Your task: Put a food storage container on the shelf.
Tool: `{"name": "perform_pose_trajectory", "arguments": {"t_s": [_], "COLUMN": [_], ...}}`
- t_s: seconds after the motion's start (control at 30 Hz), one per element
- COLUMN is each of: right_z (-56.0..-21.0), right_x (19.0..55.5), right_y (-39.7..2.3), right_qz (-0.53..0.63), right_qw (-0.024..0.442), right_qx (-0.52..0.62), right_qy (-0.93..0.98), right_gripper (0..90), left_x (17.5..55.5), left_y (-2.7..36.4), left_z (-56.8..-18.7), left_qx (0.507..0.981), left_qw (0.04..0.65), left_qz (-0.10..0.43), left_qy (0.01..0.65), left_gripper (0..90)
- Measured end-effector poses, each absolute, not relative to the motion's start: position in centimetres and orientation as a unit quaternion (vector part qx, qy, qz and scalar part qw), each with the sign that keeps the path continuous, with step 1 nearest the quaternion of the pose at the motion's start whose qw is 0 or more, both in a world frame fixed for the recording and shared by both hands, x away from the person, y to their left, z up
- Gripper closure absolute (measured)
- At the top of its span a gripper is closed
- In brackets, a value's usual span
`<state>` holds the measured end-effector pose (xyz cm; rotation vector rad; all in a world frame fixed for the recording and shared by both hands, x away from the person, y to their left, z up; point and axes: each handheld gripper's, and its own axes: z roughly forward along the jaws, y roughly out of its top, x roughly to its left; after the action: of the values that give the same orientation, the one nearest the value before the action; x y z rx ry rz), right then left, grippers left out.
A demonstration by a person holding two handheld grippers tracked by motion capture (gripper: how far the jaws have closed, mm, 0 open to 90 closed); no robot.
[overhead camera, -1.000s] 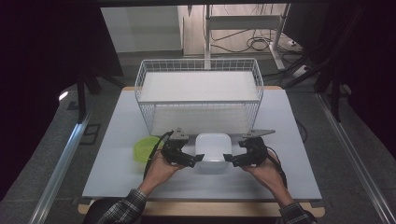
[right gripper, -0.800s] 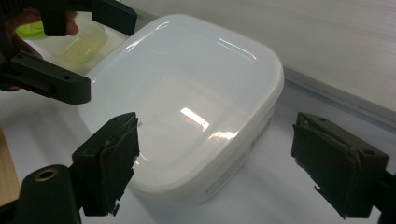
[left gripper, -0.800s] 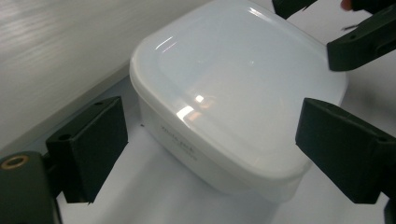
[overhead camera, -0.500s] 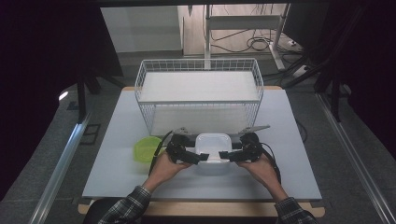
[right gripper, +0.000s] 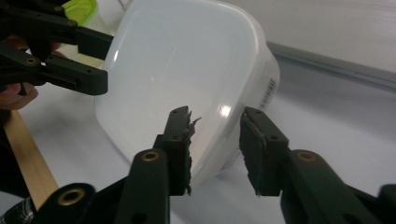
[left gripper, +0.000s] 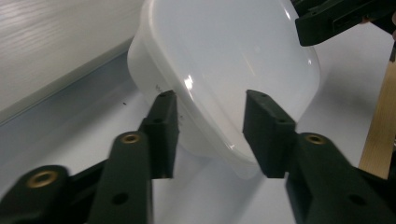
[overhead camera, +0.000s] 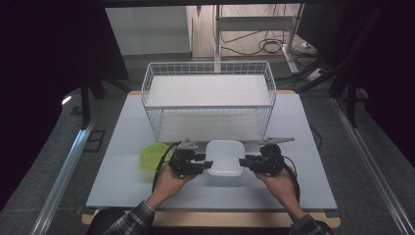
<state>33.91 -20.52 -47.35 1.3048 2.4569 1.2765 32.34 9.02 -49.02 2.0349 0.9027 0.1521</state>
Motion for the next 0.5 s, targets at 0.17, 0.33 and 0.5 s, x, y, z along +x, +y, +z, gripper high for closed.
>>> {"name": "perform_pose_trajectory", "arguments": {"t_s": [0.17, 0.33, 0.5], "right_z": [-47.21, -47.38, -47.22], "right_x": [33.89, 33.66, 33.43], "right_y": [-21.0, -20.61, -20.46], "right_qz": [0.427, 0.424, 0.427], "right_qw": [0.052, 0.076, 0.089], "right_qx": [0.439, 0.434, 0.43], "right_qy": [0.789, 0.791, 0.791], "right_gripper": [76.6, 76.8, 76.8], "left_x": [32.0, 32.21, 32.09], "left_y": [8.97, 9.14, 9.11], "left_z": [-49.01, -49.34, -49.14], "left_qx": [0.814, 0.802, 0.8], "left_qw": [0.437, 0.451, 0.451], "left_qz": [0.085, 0.079, 0.08], "left_qy": [0.372, 0.385, 0.388], "left_gripper": [78.3, 78.3, 78.6]}}
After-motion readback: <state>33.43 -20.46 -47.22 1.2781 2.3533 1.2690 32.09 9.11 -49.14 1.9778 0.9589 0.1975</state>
